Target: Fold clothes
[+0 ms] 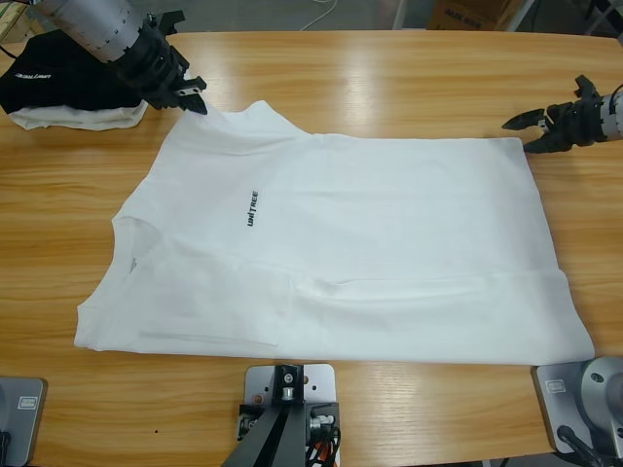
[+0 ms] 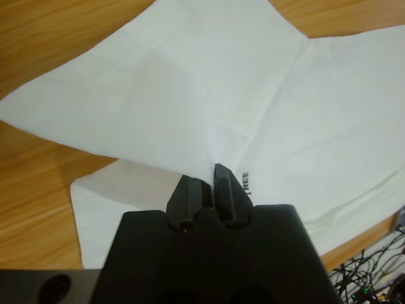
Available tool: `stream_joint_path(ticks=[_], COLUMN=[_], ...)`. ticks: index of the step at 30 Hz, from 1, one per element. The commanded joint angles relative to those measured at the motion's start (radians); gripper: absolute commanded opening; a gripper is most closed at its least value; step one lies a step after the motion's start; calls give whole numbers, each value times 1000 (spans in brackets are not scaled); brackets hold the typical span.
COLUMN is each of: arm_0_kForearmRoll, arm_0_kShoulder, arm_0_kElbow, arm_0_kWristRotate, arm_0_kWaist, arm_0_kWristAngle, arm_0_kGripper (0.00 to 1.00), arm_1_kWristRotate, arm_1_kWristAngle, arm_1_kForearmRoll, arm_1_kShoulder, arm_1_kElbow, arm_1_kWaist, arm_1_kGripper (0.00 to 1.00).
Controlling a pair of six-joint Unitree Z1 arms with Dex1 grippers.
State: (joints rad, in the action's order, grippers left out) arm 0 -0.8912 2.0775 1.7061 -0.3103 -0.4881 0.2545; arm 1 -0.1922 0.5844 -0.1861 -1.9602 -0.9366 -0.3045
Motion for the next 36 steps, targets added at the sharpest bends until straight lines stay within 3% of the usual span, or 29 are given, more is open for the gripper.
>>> stream_joint_path(ticks=[1,3,4,5,14,20,28,36], arm_0_kForearmRoll=[27,31,33,34,84,119,133,155], arm_0_kShoulder=[22,22,22,22,-8,-42,-115,-209], arm_0_kElbow=[-54,-54,-56,-56,-146,-206,-256,-465], arm_0_kWristRotate=[-15,-17,-20,-22,-38,-49,-88,-92], arm_0_kWaist=[-3,-3,-3,-4,0,7,-11,-22], arm_0_kWristAngle=[14,14,14,14,16,16,35,83], arm_0_kGripper=[0,0,0,0,0,0,0,0], arm_1_kWristRotate=[17,27,35,38,76,59,39,16], arm_1_kWristAngle=[35,37,37,37,22,41,73,-16], arm_1_kForearmRoll=[27,27,27,27,27,13,-161,-419], arm_1_kShoulder=[-151,-162,-166,-165,-101,85,308,364], arm_1_kElbow=[24,21,21,22,37,75,115,105], arm_1_kWaist=[5,5,5,5,5,5,39,83], arm_1_kGripper=[419,209,51,0,0,0,0,0])
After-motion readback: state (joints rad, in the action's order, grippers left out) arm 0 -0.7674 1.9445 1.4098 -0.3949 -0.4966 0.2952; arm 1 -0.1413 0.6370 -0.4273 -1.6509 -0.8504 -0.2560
